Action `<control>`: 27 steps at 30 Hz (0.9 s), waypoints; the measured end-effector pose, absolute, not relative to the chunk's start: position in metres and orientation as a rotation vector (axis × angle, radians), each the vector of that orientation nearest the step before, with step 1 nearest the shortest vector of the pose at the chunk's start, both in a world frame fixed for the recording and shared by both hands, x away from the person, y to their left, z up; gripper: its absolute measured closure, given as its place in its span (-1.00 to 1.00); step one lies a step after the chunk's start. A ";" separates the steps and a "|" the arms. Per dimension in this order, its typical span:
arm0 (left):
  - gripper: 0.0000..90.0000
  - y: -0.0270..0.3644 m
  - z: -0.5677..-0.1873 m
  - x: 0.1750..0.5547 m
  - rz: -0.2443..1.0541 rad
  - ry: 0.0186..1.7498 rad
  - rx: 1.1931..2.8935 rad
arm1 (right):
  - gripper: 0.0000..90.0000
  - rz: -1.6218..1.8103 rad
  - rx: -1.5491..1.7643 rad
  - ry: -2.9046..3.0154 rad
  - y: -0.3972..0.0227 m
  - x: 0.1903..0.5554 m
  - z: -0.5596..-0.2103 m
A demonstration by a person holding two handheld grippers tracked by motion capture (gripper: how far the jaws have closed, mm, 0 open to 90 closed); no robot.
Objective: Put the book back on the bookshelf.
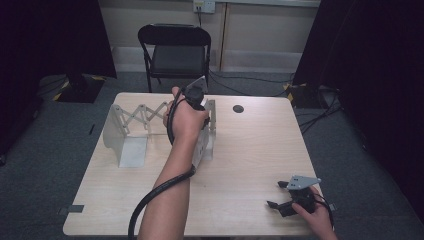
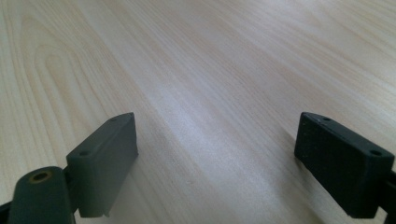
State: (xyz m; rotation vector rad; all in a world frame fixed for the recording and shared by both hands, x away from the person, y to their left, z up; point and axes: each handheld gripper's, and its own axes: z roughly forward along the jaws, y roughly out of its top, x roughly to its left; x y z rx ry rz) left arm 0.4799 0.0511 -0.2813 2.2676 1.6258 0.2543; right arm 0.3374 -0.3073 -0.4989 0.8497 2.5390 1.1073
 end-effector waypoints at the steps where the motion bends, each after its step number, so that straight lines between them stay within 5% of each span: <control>1: 0.18 0.051 -0.281 0.480 0.256 1.632 2.260 | -0.72 1.107 0.850 2.539 -0.307 0.337 -0.499; 27: 0.18 0.049 -0.280 0.494 0.275 1.689 2.226 | -0.72 1.107 0.848 2.538 -0.307 0.337 -0.499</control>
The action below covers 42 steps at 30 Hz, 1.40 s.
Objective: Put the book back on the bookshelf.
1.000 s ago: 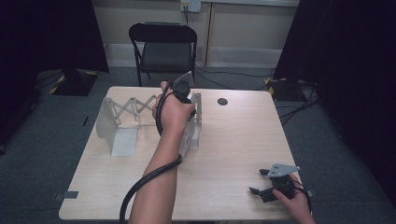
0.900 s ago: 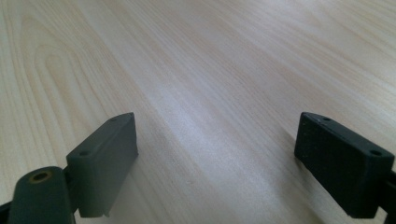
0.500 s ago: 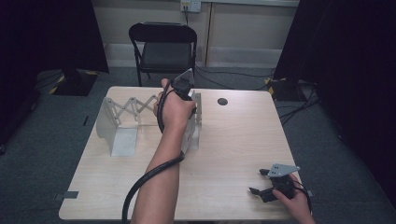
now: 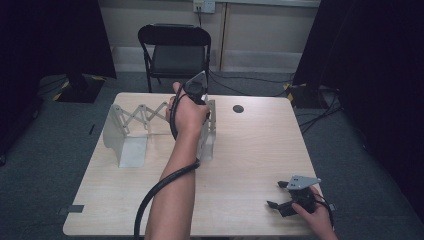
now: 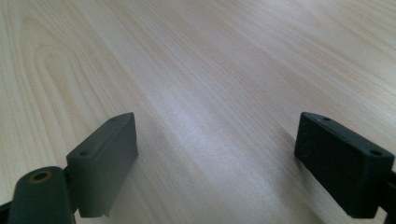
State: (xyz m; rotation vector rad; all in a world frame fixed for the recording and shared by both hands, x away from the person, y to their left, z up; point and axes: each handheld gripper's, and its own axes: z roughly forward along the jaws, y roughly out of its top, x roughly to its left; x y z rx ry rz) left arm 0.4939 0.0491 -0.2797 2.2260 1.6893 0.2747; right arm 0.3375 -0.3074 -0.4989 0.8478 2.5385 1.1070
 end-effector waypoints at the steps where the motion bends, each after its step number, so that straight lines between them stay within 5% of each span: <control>1: 0.18 0.049 -0.280 0.494 0.275 1.689 2.226 | -0.72 1.107 0.848 2.538 -0.307 0.337 -0.499; 42: 0.18 0.037 -0.290 0.518 0.285 1.750 2.206 | -0.72 1.106 0.849 2.539 -0.307 0.337 -0.499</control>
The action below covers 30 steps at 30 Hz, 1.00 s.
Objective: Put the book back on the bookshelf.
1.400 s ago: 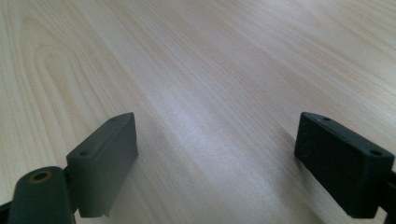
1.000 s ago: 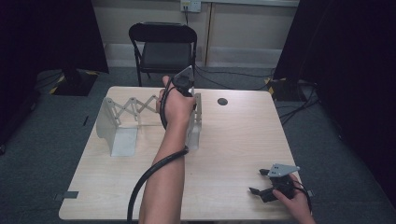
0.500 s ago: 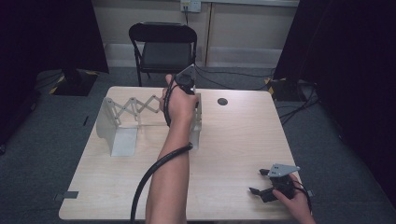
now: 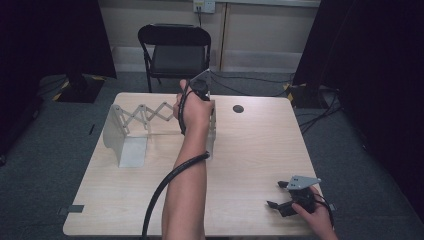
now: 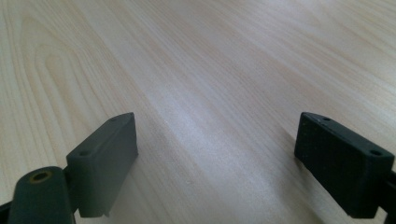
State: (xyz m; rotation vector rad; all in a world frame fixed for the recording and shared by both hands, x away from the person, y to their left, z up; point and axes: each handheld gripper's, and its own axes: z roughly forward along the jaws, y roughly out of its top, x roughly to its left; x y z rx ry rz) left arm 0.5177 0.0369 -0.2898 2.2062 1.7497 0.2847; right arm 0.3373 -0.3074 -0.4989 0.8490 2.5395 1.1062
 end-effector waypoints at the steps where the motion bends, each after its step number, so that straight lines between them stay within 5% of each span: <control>1: 0.18 0.037 -0.290 0.518 0.283 1.752 2.207 | -0.72 1.106 0.849 2.539 -0.307 0.337 -0.499; 30: 0.17 0.036 -0.295 0.527 0.291 1.799 2.168 | -0.72 1.106 0.849 2.540 -0.307 0.337 -0.499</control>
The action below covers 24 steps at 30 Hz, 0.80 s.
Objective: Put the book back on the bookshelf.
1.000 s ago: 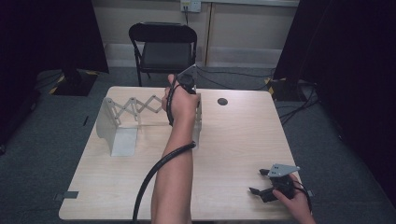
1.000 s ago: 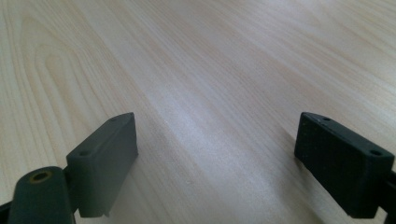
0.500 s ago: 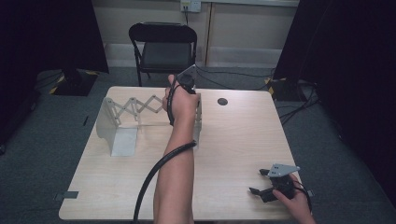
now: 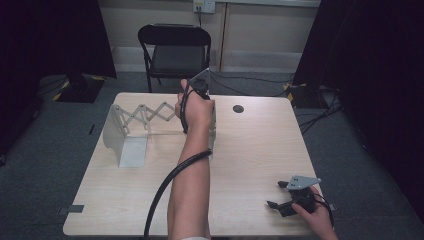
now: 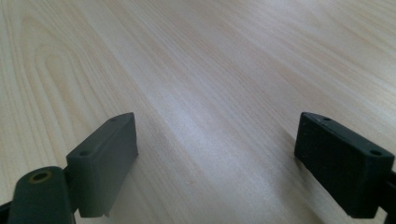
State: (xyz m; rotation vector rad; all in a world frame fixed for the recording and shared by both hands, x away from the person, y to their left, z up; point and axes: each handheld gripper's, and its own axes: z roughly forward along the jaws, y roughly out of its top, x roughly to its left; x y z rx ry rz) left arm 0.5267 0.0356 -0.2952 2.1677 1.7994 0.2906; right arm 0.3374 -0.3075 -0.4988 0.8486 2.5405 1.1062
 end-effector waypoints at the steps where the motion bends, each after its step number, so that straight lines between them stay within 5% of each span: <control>1: 0.18 0.036 -0.295 0.527 0.291 1.799 2.168 | -0.72 1.106 0.849 2.540 -0.307 0.337 -0.499; 24: 0.17 0.028 -0.303 0.536 0.266 1.911 2.110 | -0.72 1.106 0.849 2.540 -0.307 0.337 -0.499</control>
